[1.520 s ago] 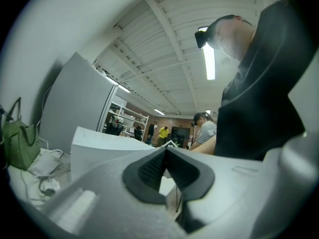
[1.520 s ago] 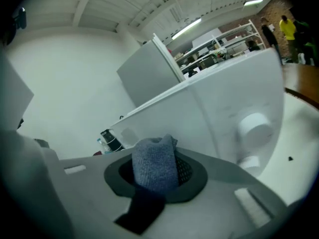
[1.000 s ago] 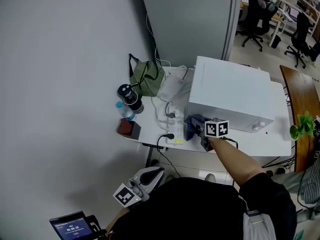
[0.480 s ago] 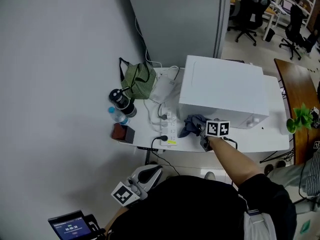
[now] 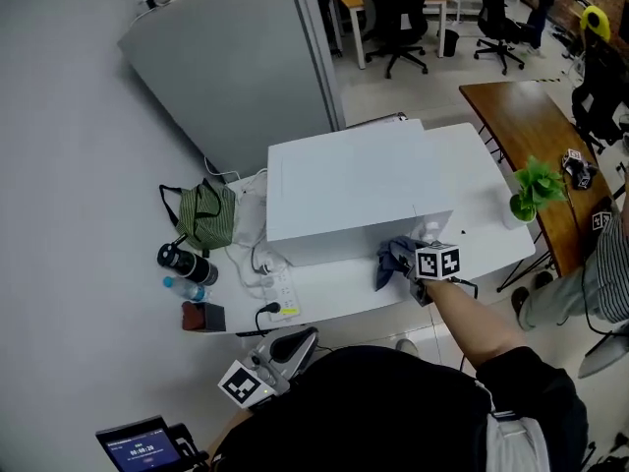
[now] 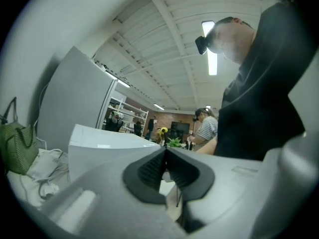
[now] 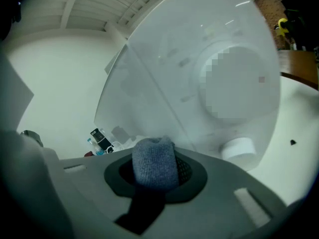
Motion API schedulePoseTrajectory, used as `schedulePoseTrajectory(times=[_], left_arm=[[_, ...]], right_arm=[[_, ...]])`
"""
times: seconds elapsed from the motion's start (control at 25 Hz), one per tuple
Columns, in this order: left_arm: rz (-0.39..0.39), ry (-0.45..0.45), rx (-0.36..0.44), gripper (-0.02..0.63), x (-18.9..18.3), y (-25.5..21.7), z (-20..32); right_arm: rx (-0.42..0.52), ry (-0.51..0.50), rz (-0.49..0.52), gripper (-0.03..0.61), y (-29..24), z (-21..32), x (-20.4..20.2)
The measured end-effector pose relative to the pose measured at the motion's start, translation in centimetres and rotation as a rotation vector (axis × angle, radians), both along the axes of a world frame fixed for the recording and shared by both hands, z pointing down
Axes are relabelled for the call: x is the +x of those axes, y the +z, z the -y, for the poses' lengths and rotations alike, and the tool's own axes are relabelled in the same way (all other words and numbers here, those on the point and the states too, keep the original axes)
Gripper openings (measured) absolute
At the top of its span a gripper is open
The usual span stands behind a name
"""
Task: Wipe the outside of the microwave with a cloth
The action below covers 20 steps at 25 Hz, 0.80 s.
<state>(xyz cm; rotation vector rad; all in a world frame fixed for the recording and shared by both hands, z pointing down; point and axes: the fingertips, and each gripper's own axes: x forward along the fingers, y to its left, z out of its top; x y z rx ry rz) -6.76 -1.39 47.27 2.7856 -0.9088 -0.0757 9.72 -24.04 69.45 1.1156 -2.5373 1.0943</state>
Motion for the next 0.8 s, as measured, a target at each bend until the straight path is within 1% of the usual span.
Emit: schedulePoseTrajectory(times=[0.12,0.2,0.32,0.4,0.52,0.64,0.8], left_arm=[[0.009,0.035,0.000,0.003,1.4,0.0,0.6],[0.013,0.046,-0.001,0.003,2.0,-0.1,0.7],[0.012,0.041,-0.003,0.003,2.0,-0.1,0.5],[0.006,0.022,-0.010,0.003,1.5,0.0,0.1],[-0.014,-0.027,-0.021,0.003,-0.7,0.6,-0.6],[-0.036,-0.100,-0.030,0.003,-4.0,1.5,-1.6],[-0.055,-0.219,-0.051,0.003,-8.4,2.2,-4.1]], right_arm=[[0.010,0.050,-0.016,0.080,-0.1,0.3,2.5],[0.011,0.069,-0.004,0.080,0.0,0.3,3.2],[0.008,0.096,-0.004,0.080,-0.1,0.2,3.5],[0.000,0.082,0.008,0.080,-0.4,-0.2,2.5],[-0.009,-0.029,0.000,0.080,-0.4,-1.8,-2.2],[-0.028,-0.148,-0.014,0.080,1.0,-2.7,-9.0],[-0.063,-0.264,-0.012,0.080,2.8,-2.9,-17.5]])
